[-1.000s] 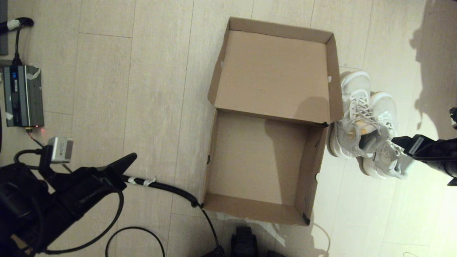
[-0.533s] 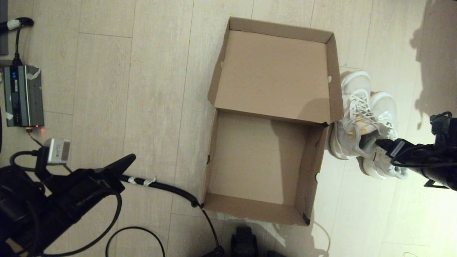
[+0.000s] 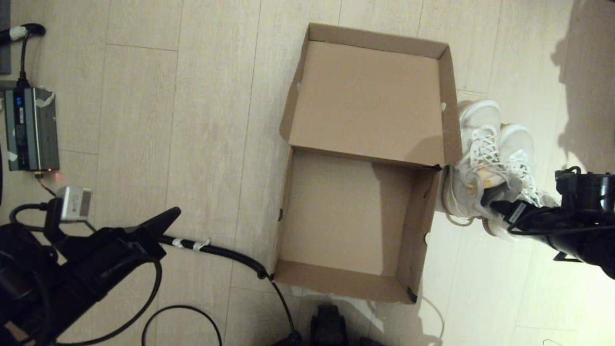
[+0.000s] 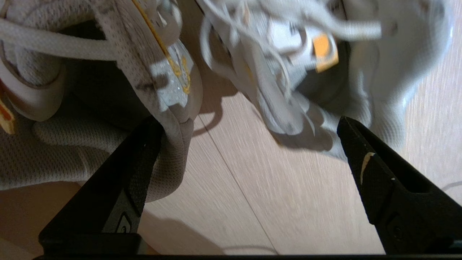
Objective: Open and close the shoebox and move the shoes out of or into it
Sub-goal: Put the shoes into the shoe box
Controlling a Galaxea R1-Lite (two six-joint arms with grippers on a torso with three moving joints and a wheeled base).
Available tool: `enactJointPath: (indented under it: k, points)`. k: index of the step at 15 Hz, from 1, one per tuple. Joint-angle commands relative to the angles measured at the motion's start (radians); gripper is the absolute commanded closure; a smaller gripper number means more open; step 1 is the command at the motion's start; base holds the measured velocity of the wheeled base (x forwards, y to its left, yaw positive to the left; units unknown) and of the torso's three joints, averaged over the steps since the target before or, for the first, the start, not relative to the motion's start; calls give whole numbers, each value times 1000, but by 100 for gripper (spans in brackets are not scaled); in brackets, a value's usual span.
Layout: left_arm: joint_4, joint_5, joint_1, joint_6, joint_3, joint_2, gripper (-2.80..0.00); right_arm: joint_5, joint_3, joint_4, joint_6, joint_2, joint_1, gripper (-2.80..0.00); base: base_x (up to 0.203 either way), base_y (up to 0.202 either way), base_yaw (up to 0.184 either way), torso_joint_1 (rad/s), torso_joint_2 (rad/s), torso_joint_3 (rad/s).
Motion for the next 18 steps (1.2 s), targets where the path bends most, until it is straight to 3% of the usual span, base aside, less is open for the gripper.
enactJointPath:
  k: [1,8,15,16,18]
  points:
    - [-8,-1,0,-2,7,-6,0,-3,23,-3,-1,6,3,-280,0,0,0,0,0,0]
    - [-8,-1,0,-2,31,-26,0,7,19,-14,-30,12,2,-280,0,0,0,0,0,0]
    - [-8,26,0,4,29,-43,0,117,24,-256,-177,143,1,-280,0,0,0,0,0,0]
    - [-8,26,0,6,29,-48,0,117,23,-257,-177,141,1,0,0,0,0,0,0,0]
    - [-8,26,-1,17,29,-80,0,119,9,-259,-190,147,-2,0,0,0,0,0,0,0]
